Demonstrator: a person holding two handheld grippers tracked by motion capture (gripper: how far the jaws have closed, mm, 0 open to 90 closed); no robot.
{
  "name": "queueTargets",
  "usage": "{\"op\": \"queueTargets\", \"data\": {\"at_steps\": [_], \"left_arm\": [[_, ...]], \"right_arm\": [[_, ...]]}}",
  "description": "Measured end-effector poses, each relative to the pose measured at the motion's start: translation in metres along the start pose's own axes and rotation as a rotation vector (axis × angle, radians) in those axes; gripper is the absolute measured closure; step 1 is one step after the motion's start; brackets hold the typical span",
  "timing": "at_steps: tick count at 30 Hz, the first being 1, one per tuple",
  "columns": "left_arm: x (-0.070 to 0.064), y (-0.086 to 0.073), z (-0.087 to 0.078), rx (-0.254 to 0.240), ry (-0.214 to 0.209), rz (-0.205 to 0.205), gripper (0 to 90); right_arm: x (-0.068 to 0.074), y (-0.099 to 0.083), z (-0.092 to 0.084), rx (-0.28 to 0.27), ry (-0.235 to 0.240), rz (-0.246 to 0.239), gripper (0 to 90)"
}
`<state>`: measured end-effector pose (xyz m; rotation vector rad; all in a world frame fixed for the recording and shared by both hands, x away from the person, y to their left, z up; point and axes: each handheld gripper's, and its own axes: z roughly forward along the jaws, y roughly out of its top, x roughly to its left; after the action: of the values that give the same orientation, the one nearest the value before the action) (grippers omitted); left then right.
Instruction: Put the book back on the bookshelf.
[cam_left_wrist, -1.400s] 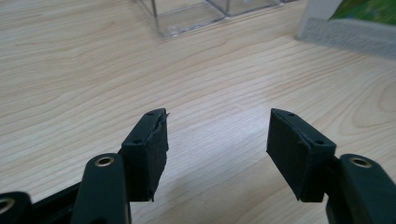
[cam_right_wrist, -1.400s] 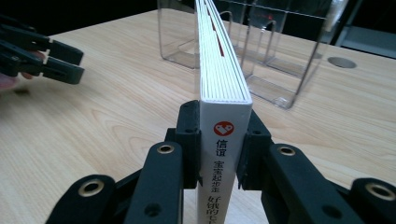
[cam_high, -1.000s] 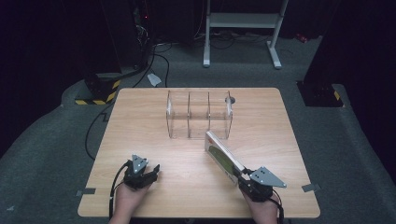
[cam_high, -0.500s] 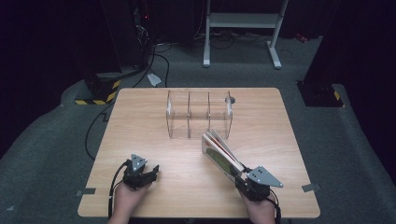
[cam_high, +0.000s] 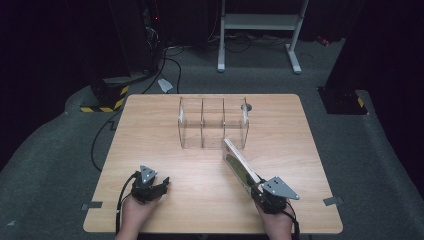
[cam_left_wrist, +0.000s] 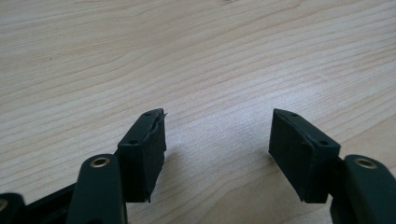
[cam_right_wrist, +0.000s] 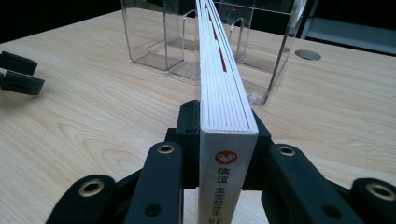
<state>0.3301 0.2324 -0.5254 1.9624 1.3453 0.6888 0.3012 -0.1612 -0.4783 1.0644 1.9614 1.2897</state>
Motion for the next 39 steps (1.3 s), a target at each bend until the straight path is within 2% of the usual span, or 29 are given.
{"op": "queueTargets", "data": {"at_steps": [7, 10, 14, 18, 20, 22, 28, 39], "left_arm": [[0.003, 0.0, 0.003, 0.0, -0.015, 0.032, 35.4], [0.01, 0.0, 0.004, 0.017, -0.055, -0.019, 31.6], [0.009, -0.001, 0.004, 0.029, -0.046, -0.031, 23.5], [0.009, 0.0, 0.006, 0.033, -0.047, -0.035, 21.2], [0.011, 0.002, 0.007, 0.039, -0.053, -0.019, 18.7], [0.01, 0.003, 0.008, 0.042, -0.056, -0.021, 16.7], [0.009, 0.001, 0.006, 0.043, -0.053, -0.02, 16.5], [0.008, 0.001, 0.006, 0.037, -0.051, -0.026, 16.4]], "right_arm": [[0.001, -0.001, 0.0, -0.005, -0.013, 0.001, 75.1], [0.001, -0.001, 0.0, -0.007, -0.016, 0.002, 75.1], [0.001, 0.0, 0.0, 0.003, -0.02, -0.004, 75.1], [0.003, 0.001, -0.001, 0.01, -0.03, 0.004, 75.2], [0.004, 0.004, -0.003, 0.004, -0.053, -0.004, 75.3], [0.006, 0.008, -0.006, 0.0, -0.07, -0.009, 75.4], [0.006, 0.011, -0.013, -0.012, -0.115, 0.003, 75.5], [0.001, 0.021, -0.01, -0.053, -0.144, 0.018, 75.5]]}}
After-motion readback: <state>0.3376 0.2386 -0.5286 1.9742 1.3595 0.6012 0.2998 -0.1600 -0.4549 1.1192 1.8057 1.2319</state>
